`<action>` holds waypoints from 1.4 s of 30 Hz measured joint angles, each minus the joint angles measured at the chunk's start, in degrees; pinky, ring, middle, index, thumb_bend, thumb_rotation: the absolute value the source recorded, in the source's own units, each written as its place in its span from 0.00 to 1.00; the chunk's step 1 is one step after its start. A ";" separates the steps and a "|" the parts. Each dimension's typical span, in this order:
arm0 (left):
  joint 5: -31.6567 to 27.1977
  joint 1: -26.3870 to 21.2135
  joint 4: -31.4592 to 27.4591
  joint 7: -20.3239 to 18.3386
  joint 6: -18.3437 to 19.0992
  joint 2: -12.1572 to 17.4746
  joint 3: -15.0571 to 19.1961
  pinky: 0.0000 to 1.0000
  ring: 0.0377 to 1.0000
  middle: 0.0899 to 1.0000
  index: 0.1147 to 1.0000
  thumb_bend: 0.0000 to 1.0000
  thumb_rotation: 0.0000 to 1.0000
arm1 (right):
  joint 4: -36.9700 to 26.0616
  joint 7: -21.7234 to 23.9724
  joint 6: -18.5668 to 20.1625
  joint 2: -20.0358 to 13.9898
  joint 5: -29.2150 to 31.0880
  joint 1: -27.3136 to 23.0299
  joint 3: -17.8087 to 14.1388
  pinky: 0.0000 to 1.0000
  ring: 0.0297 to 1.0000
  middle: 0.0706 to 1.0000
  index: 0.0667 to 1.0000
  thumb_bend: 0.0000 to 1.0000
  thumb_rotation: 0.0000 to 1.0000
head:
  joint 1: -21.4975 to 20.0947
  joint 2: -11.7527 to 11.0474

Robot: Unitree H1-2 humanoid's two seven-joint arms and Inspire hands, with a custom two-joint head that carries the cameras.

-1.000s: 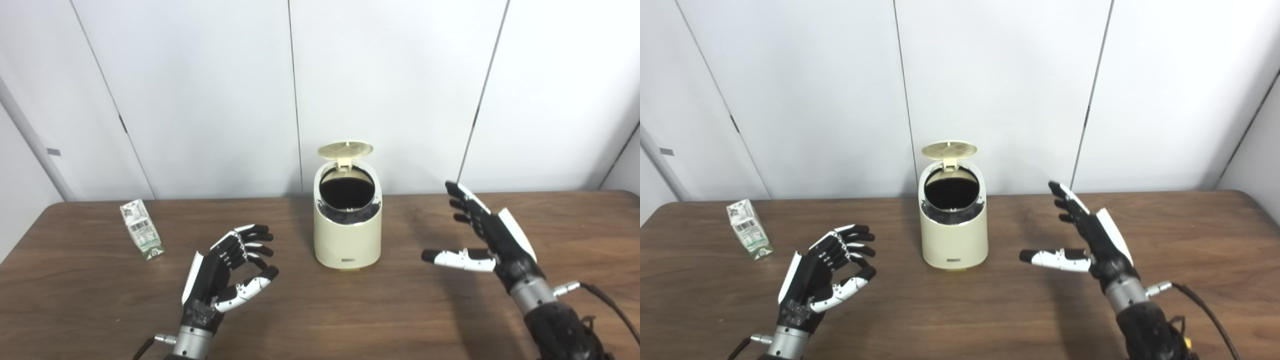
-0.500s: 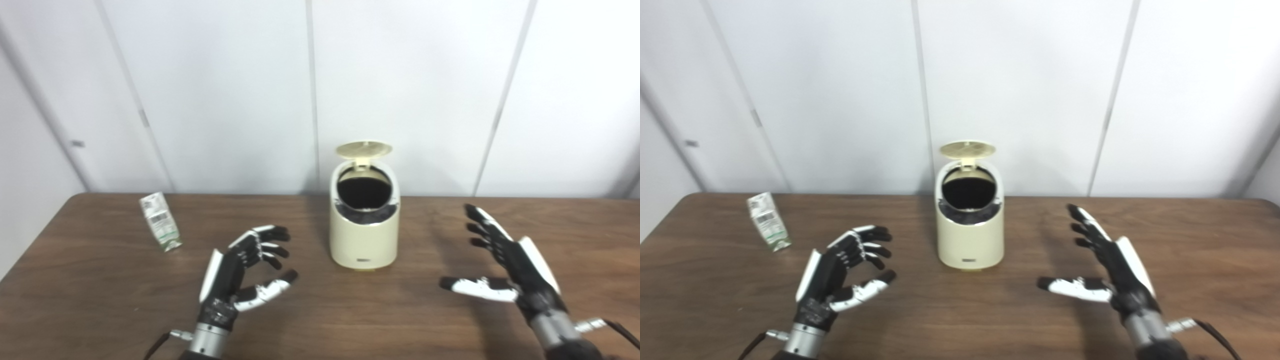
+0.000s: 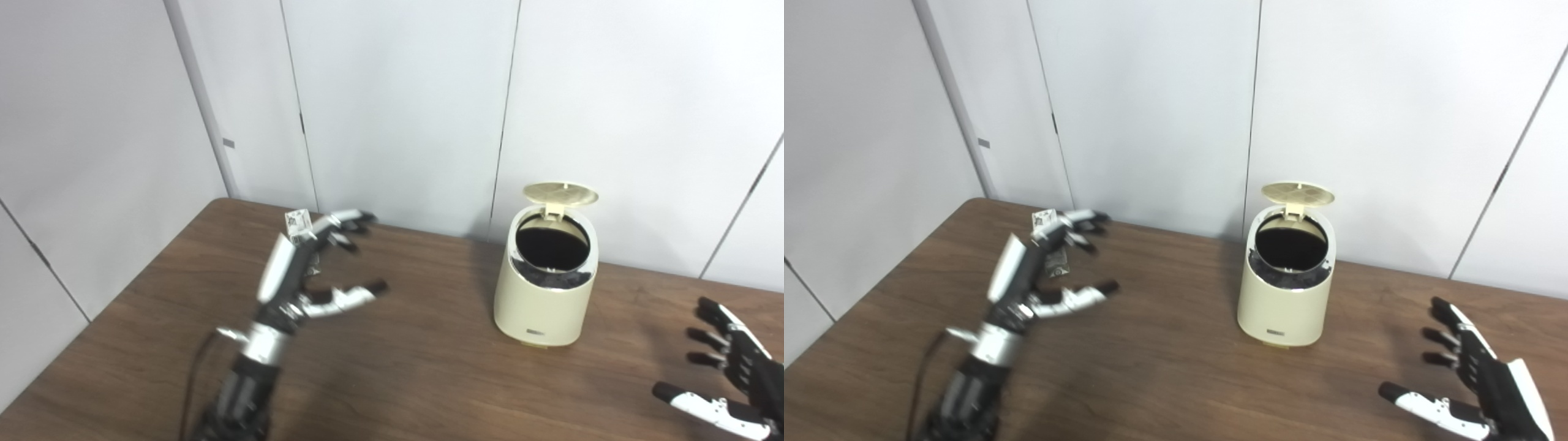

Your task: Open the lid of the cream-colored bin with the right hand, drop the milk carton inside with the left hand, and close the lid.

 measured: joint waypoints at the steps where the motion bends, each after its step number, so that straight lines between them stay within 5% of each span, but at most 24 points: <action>1: -0.02 -0.70 -0.04 0.03 0.33 1.36 0.81 0.60 0.73 0.75 0.73 0.79 0.11 | -0.05 0.04 0.00 0.00 -0.04 -0.07 0.13 0.52 0.76 0.85 0.84 0.91 0.37 | 0.00 0.00; 8: 1.21 -5.18 1.92 -0.14 2.31 8.43 2.86 0.64 0.77 0.76 0.73 0.81 0.11 | -0.06 0.44 0.21 -0.11 -0.33 -0.85 0.57 0.44 0.74 0.83 0.82 0.93 0.40 | 0.88 -0.62; 16: 5.69 -8.81 11.17 1.47 3.30 12.06 3.47 0.65 0.79 0.80 0.75 0.88 0.10 | -0.18 1.27 0.28 -0.67 -0.11 -1.05 0.62 0.42 0.73 0.83 0.82 0.94 0.41 | 0.80 -0.71; 22: 5.65 -11.40 21.04 3.63 -0.16 15.10 3.67 0.65 0.79 0.83 0.79 0.91 0.15 | -1.00 1.25 2.33 -1.35 -0.92 -1.11 0.62 0.37 0.70 0.81 0.79 0.97 0.43 | 0.44 -0.71; 29: 4.53 -11.46 28.15 3.61 -0.02 15.56 3.31 0.72 0.85 0.88 0.86 1.00 0.22 | -1.76 1.25 2.66 -1.35 -0.98 -1.10 0.57 0.34 0.66 0.79 0.77 0.97 0.43 | 0.00 -0.62; 42: 6.60 -12.66 37.12 5.88 2.40 15.79 0.07 0.86 0.92 0.92 0.93 1.00 0.30 | -3.31 1.27 4.51 -1.80 -0.05 -1.07 -0.15 0.32 0.61 0.75 0.73 1.00 0.46 | -0.26 -0.18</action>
